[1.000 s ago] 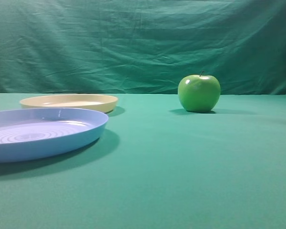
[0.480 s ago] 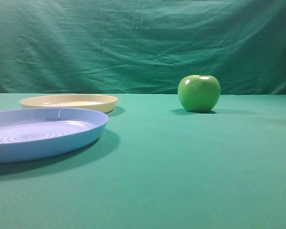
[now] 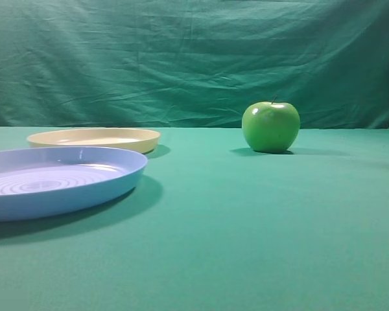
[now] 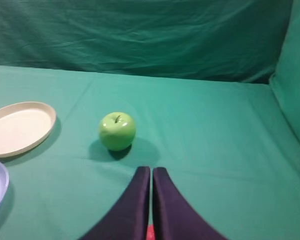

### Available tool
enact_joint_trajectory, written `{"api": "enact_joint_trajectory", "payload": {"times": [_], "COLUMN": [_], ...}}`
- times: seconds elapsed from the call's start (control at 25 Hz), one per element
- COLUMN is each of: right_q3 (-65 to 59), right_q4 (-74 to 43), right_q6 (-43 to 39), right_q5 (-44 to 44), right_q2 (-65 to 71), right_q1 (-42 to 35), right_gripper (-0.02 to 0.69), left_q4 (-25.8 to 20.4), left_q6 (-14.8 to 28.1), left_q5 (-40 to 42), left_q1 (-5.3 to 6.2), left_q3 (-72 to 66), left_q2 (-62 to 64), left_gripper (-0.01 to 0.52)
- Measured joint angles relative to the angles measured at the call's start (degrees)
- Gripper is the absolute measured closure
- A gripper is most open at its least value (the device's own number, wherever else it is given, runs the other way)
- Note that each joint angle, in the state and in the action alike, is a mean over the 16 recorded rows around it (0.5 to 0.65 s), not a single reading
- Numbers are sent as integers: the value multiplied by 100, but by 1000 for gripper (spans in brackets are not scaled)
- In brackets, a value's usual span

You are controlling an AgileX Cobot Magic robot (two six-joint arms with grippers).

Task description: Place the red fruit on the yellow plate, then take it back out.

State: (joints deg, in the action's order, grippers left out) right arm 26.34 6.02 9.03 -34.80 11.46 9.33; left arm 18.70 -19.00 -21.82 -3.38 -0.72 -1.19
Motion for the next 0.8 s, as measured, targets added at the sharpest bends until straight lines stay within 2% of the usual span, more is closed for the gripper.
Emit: {"api": "enact_joint_trajectory", "payload": {"times": [0.32, 0.8], "right_q3": [-1438, -2600], "right_q4": [-200, -259], "right_q6": [0, 0], "right_q5": [805, 1186], "right_q2": [-886, -1209], "right_q1": [-157, -314], "right_gripper": [665, 665], "left_q4": [0, 0], "left_q6": [0, 0], "left_q5": [0, 0], "left_q1": [0, 0], "left_q3": [0, 0], "left_q2": [0, 0], "left_gripper": [514, 514]}}
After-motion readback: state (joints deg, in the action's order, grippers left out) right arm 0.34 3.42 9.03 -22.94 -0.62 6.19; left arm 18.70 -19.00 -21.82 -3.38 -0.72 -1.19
